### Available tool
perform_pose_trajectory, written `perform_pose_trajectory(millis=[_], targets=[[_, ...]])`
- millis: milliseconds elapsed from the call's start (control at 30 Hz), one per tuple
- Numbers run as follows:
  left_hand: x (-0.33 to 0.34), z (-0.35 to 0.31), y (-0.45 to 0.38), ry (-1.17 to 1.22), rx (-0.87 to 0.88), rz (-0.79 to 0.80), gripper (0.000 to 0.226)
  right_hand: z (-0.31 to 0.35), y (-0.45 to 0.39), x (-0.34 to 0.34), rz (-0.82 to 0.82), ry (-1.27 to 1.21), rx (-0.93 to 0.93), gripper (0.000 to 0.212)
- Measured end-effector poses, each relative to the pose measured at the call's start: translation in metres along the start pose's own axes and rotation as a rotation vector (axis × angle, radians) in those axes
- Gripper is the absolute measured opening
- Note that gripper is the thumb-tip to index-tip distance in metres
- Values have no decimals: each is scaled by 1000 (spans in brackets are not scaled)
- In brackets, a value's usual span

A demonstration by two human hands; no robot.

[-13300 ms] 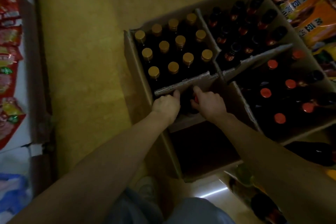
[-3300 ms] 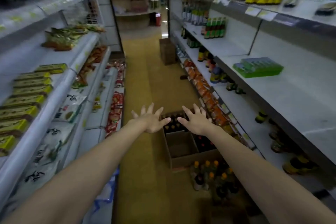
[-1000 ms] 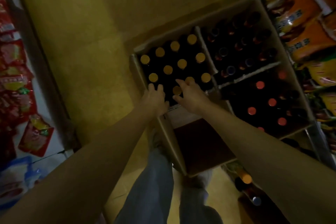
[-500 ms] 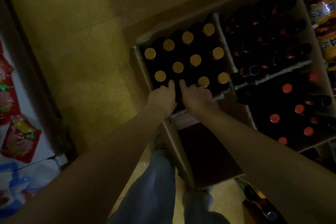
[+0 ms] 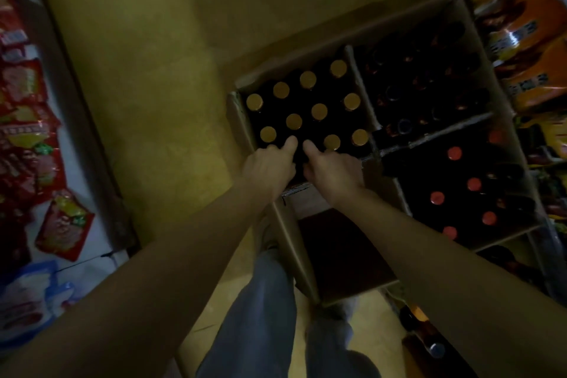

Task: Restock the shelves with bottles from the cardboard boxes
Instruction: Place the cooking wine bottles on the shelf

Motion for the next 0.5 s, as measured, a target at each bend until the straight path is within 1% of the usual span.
perform_pose_trajectory(millis=[200,333,433,500], targets=[[-64,-24,48,-17,-19,-82,33,14,55,-64,-141,67,-61,32],[-117,-44,97,35,-36,-146,29,26,109,-128,-255,38,-100,26],[-163,-61,137,61,-33,-227,26,36,150,-179,-358,57,-131,26],[-196,-73,164,42,-36,-281,25,43,176,-213,-408,72,-137,18]])
Point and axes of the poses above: each hand's wrist, its own y-axis away from the middle knuckle, its own x-axis out of the palm, z = x × y, the point moved 4 cm from there along -y, towards the middle knuckle, and after that the axes turned 4 degrees about -x, right-handed, at the moved point
